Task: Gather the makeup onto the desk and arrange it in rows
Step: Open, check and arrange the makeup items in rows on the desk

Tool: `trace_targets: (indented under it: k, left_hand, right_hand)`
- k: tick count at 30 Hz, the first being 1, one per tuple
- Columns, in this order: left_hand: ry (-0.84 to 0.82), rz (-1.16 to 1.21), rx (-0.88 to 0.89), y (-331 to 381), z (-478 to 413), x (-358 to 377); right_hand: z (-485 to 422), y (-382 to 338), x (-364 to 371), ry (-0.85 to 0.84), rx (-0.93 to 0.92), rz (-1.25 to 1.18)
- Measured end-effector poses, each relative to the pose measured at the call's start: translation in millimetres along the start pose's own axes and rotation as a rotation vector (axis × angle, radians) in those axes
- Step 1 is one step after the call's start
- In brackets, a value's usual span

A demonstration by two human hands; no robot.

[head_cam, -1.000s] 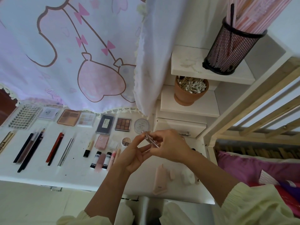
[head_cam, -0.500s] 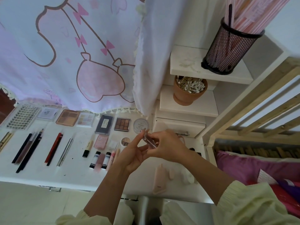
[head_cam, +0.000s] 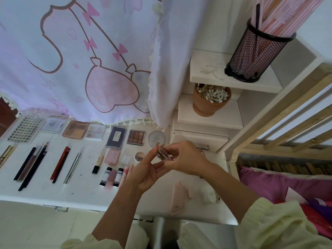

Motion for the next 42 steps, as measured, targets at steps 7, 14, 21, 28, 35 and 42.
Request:
trace_targets:
  k: [7,14,21,28,35,42]
  left_hand:
    - [0.031,0.033,-0.109,-0.3,2.5,-3.0]
    - [0.129,-0.072,-0.197,19.4,-19.0,-11.0]
    - [0.308,-0.351,-0.091,43.4,-48.4,-23.1]
    - [0.464,-0.568,-0.058,9.8,-49.9,-28.3]
    - [0.457,-0.864,-0.113,-9.1,-59.8,-46.2]
    - [0.442,-0.987,-0.13,-10.5,-66.9,-61.7]
  right_hand:
    - [-6.4,11.5,-17.1,0.03,0.08,-0.215]
    - [-24.5,34.3,-28.7,0.078,0.277,-0.311]
    - [-25.2,56.0,-17.7,0.172,0.467,-0.414]
    - [-24.3,98.8,22.2,0.218,0.68,-0.25]
    - [-27.4,109.0,55.6,0.147,0.782,-0.338]
    - [-34.9,117.6,79.4,0.198,0.789,-0.377]
Point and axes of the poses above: each hand's wrist, its own z-axis away from the middle knuckle, its own x-axis out of the palm, y = z × x, the point moved 5 cm from there along -z, towards the middle knuckle, and after that the axes turned 11 degrees about z, right-handed, at the moved point
